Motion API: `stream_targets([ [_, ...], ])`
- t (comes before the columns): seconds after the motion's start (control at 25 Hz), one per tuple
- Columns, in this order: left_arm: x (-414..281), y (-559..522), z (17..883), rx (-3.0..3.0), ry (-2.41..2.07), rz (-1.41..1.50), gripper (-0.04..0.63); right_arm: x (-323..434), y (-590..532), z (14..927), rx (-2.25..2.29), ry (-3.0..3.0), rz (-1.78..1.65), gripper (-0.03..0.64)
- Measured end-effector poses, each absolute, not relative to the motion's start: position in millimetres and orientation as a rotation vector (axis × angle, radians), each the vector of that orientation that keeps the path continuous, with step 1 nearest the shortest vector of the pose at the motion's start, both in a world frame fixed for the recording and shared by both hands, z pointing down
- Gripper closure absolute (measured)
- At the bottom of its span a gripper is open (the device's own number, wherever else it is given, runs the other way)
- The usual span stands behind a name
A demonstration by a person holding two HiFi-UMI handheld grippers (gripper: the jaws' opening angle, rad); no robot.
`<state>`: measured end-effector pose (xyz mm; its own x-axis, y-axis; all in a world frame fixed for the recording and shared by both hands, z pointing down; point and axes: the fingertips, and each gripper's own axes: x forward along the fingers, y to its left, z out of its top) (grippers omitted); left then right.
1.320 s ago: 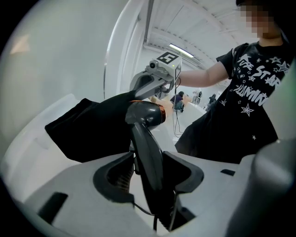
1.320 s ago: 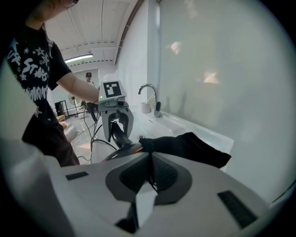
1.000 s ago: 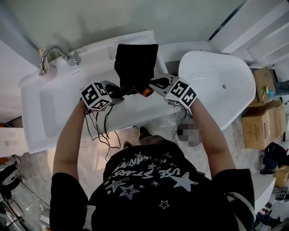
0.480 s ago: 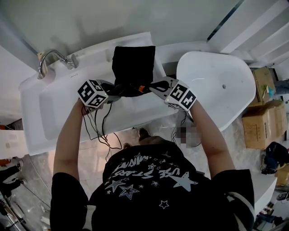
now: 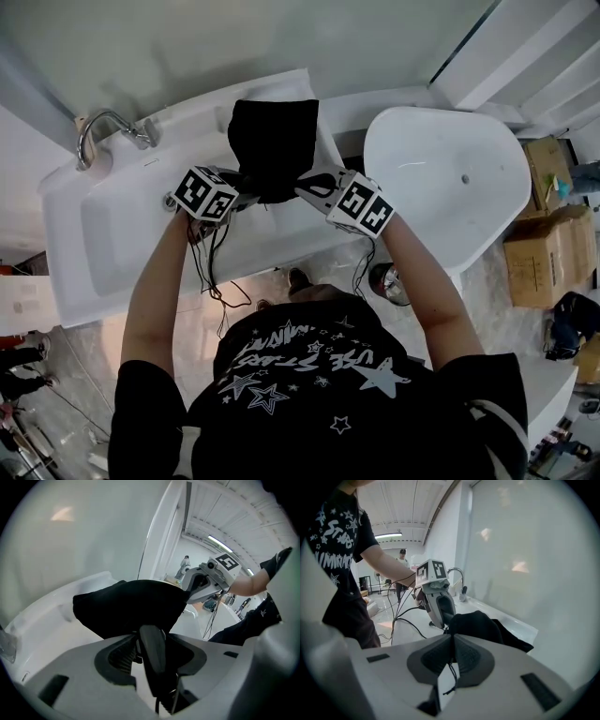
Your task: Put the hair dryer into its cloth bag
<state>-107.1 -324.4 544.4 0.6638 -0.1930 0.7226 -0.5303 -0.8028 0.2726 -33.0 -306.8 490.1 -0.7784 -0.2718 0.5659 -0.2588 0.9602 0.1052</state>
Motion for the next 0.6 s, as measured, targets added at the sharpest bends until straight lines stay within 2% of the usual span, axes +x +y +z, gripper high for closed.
stream_targets([
  [0.6,-100,-339,558,2.327,-0.708,0.958,0.39,-27,-296,512,0.388,-2.464,0.042,0.597],
])
